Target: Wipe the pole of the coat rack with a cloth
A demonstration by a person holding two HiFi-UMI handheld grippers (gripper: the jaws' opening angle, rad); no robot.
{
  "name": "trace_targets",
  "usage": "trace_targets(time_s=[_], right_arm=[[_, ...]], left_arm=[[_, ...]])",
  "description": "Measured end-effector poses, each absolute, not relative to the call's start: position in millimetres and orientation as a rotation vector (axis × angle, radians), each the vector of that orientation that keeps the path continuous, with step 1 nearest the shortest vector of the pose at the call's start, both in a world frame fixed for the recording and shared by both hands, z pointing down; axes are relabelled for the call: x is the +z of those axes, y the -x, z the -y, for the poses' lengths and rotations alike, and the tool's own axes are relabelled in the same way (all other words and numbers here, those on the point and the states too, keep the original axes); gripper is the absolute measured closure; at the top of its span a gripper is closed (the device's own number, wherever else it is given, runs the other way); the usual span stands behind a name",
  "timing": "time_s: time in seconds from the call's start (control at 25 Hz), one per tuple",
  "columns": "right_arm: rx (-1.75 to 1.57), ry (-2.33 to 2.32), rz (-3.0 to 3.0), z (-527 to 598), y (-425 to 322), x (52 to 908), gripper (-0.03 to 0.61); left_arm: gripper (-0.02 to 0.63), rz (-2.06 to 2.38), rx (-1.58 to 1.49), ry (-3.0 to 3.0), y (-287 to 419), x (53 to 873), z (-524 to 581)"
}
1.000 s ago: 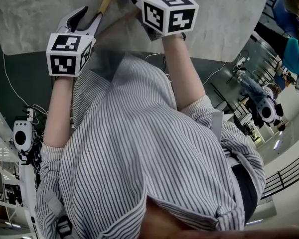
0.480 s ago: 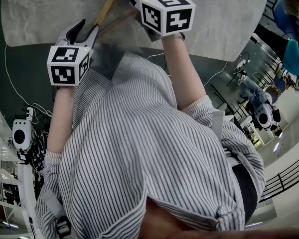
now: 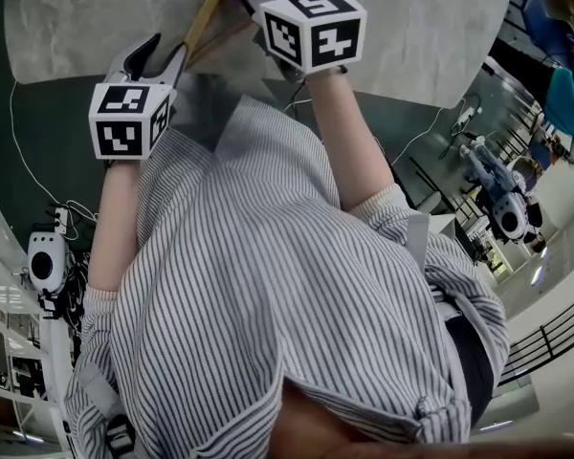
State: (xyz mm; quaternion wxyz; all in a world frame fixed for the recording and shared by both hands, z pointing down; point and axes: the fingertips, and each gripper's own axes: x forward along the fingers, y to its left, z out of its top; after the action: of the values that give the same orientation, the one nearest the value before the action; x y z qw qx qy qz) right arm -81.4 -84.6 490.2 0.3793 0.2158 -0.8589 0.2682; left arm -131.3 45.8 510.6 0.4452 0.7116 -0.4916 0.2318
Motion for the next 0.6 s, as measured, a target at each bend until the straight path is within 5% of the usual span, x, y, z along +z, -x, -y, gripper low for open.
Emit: trace_targets(time_s=[0.6], right_arm=[[0.705,-0.542,2.186,36.8,84.4,488.0,0.495]], left_arm=[[0.453,1.189,0.557,-1.817,140.8,507.9,-37.6]])
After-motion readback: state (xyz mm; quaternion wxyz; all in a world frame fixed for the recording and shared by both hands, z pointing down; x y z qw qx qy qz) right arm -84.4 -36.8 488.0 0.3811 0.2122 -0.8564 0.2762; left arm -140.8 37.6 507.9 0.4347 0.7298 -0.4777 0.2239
